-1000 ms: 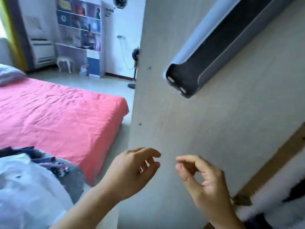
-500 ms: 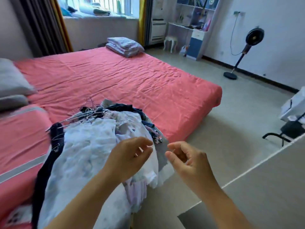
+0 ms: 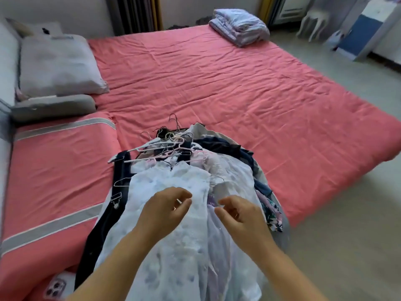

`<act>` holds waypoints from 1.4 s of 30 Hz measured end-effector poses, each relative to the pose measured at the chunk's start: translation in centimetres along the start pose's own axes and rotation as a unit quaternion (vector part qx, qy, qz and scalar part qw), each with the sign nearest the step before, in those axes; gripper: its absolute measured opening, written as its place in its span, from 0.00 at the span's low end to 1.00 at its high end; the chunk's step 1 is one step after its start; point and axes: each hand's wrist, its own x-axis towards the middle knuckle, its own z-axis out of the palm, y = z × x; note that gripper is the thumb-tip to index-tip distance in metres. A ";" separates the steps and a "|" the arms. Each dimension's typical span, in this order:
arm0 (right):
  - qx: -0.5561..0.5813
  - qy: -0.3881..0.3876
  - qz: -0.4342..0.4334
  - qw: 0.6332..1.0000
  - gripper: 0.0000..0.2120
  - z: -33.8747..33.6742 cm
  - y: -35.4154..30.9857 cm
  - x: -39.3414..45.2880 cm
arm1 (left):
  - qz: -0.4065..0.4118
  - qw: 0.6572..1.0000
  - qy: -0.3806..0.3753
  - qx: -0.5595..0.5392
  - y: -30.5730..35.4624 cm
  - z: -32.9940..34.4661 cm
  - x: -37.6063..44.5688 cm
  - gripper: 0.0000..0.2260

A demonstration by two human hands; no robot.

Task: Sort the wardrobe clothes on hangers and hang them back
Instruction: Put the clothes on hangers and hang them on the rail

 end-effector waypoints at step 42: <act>0.077 0.067 0.077 0.992 0.17 3.6 2.5 10.3 | 0.055 0.980 0.187 0.028 -6.6 -8.7 7.6 0.18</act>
